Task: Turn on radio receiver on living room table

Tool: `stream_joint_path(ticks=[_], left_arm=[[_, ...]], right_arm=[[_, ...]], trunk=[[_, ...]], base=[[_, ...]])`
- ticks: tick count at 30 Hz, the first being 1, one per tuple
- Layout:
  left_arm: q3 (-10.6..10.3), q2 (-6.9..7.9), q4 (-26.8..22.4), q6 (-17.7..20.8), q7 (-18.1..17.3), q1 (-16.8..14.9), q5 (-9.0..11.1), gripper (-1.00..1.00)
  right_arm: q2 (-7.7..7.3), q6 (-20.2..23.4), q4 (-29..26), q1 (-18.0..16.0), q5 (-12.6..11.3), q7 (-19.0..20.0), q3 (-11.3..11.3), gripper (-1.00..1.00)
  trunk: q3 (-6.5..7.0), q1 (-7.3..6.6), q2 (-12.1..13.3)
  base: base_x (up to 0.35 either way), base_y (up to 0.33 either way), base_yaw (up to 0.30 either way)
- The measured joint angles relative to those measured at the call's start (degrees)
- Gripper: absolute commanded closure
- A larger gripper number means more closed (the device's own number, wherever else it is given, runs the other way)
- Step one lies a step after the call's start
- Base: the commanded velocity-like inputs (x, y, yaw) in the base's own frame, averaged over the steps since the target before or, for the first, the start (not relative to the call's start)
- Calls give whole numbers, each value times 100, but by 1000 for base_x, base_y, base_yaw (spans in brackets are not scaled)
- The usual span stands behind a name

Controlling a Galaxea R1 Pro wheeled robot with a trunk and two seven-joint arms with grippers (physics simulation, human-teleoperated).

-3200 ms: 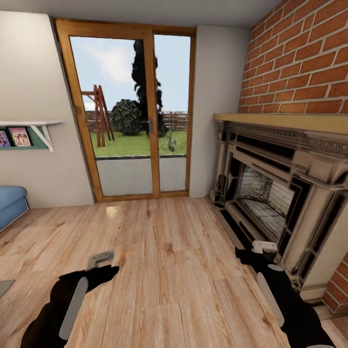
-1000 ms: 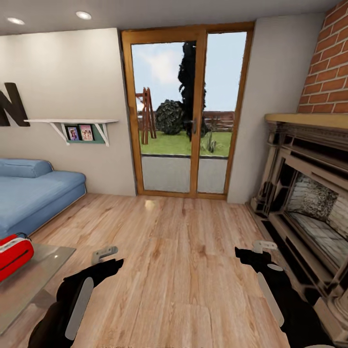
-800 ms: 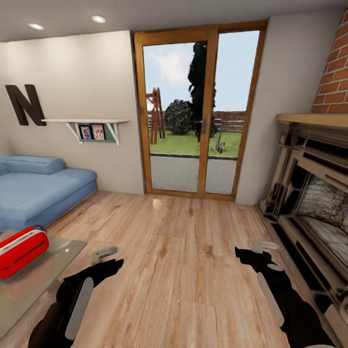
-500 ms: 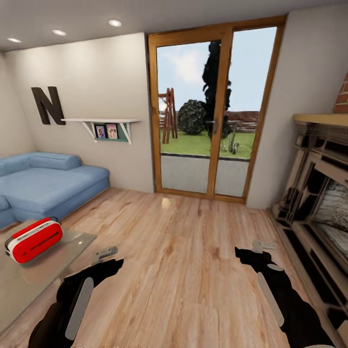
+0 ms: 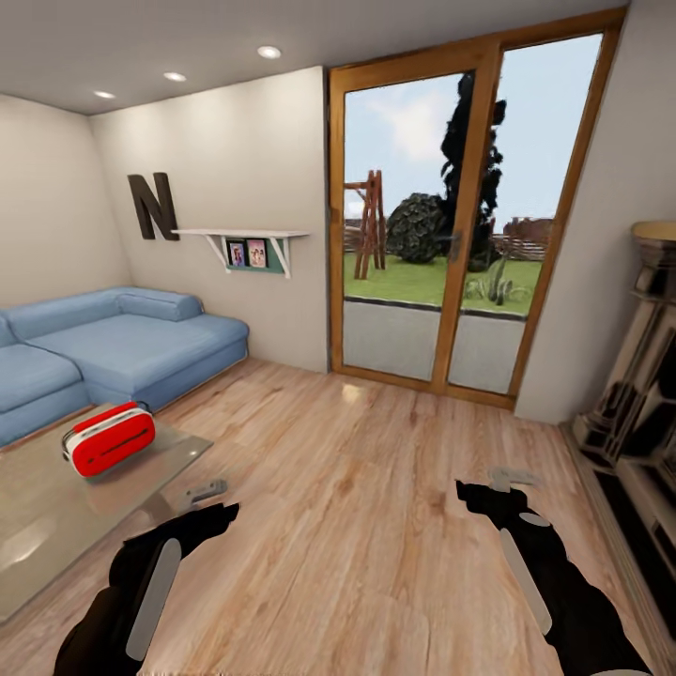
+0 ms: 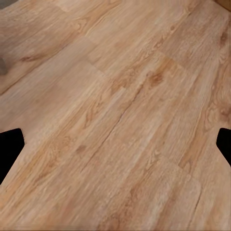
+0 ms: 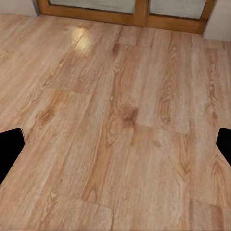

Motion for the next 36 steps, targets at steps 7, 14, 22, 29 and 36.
stream_joint_path(ticks=[7, 14, 22, 29, 36], left_arm=[[7, 0, 0, -4, -13, 0, 1, -100], [5, 0, 0, -4, -17, 0, 1, -100], [-12, -4, 9, -2, 2, 0, -12, -100], [-17, -7, 16, 0, 17, 0, -18, -100], [-17, -8, 19, 0, 18, 0, -23, -100]], right_arm=[[0, 0, 0, 0, 3, 0, 0, -100], [0, 0, 0, 0, 4, 0, 2, -100], [0, 0, 0, 0, 3, 0, 2, -100], [0, 0, 0, 0, 0, 0, 1, -100], [-2, 0, 0, 0, 4, 0, 0, -100]], trunk=[[0, 0, 0], [0, 0, 0], [-8, 0, 0], [-23, 0, 0], [-39, 0, 0]], base=[[0, -67, 294], [0, -4, 294], [119, -9, 265], [320, -123, 240], [299, -211, 202]])
